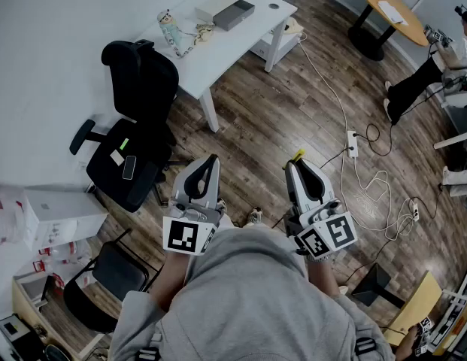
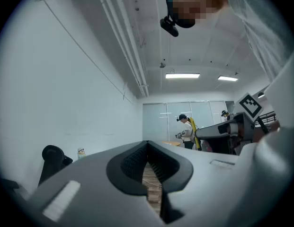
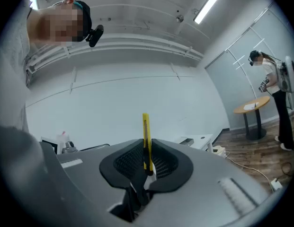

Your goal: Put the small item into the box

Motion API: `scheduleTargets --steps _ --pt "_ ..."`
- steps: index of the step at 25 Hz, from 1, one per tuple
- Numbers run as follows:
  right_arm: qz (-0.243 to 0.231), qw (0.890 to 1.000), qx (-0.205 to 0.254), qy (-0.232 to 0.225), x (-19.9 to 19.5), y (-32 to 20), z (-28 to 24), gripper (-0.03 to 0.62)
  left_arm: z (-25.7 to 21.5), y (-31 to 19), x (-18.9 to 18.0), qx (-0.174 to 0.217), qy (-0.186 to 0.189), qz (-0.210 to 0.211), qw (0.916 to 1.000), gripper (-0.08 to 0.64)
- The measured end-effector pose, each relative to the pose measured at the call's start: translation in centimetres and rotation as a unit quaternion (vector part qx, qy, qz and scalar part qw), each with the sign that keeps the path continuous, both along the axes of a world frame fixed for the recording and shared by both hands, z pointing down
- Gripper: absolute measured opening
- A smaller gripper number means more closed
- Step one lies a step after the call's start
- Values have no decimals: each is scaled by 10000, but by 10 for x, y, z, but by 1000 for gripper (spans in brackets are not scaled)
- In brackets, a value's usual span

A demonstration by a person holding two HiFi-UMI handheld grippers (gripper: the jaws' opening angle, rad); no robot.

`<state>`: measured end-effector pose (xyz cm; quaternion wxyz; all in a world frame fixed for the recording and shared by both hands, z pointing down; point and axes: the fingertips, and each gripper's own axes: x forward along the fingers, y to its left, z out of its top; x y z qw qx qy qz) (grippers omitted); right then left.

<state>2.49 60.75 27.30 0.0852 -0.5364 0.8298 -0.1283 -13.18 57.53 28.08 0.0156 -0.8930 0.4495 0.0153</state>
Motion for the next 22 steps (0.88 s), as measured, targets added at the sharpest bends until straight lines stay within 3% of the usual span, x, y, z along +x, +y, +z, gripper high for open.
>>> scheduleTargets --steps 4,22 --pt "-6 10000 55 57 20 12 -2 66 -5 10 18 231 149 -56 9996 3" --pt "-135 9997 179 131 77 36 5 66 0 37 81 291 72 -128 9995 3"
